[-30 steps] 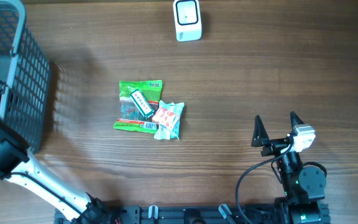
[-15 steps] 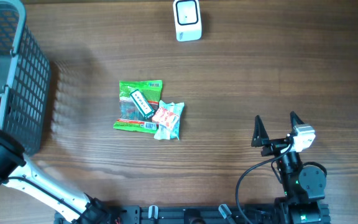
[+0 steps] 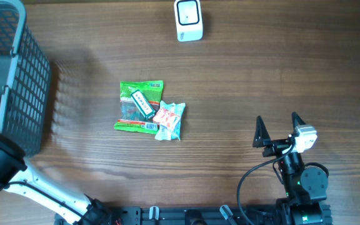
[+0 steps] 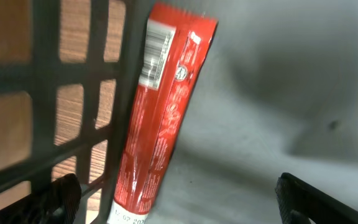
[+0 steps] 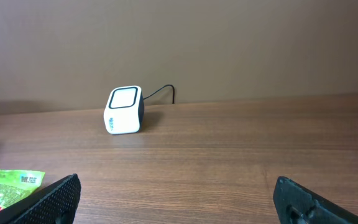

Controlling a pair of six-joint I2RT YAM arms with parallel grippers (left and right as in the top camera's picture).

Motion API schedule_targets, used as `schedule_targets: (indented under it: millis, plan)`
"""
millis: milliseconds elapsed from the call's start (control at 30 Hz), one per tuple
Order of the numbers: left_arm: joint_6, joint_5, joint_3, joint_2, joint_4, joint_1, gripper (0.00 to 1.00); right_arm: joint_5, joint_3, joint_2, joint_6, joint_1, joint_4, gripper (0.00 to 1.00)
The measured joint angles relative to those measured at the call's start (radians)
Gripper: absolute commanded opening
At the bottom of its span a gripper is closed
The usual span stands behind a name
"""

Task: Scan the item barcode
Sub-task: 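Reach the left gripper into the basket and grasp a red stick package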

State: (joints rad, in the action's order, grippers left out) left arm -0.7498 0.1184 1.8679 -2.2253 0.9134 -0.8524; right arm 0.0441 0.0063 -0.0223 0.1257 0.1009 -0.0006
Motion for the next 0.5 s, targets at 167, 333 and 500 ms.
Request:
schedule_targets:
  millis: [167, 333, 500]
  plan:
    - [-0.035, -0.096, -0.094, 0.005, -0.07, -0.057, 0.95, 0.0, 0.0, 0.0, 0.0, 0.0, 0.0, 1.0]
    - [-0.039, -0.143, -0.216, 0.063, -0.21, -0.07, 0.93, 0.0, 0.0, 0.0, 0.0, 0.0, 0.0, 0.99]
    - [-0.034, -0.258, -0.313, 0.105, -0.262, -0.08, 0.85, 0.0, 0.0, 0.0, 0.0, 0.0, 0.0, 1.0]
